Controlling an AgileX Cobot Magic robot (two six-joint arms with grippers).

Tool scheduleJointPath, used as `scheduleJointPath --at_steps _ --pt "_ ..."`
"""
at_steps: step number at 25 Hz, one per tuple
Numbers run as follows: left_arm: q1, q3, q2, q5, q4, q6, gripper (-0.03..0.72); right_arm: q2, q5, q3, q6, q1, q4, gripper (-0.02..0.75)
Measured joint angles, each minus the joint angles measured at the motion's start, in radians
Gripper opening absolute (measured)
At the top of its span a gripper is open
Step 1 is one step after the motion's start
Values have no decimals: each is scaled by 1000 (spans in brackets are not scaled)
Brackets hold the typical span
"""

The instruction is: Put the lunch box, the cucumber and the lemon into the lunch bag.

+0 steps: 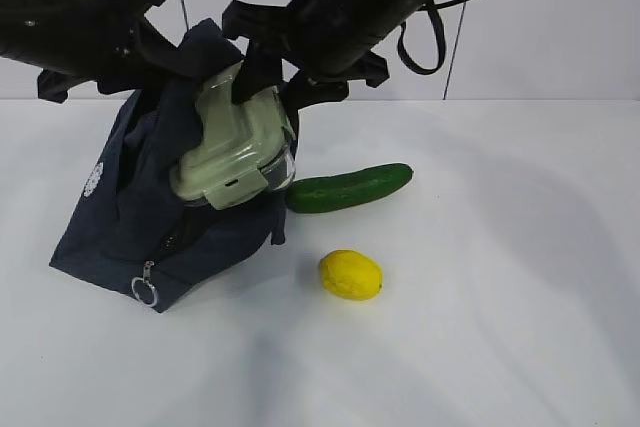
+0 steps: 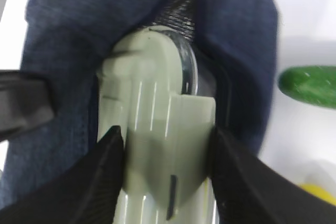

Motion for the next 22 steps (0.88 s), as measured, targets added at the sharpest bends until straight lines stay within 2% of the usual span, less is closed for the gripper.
scheduleJointPath --at_steps 6,14,22 --pt "0 0 -5 -6 -54 0 12 5 -62 0 4 22 -2 395" --pt "0 0 -5 -6 -60 -62 11 5 -95 0 66 22 -75 395" --pt "0 0 -5 -12 -81 -120 11 18 -146 0 75 26 -83 395"
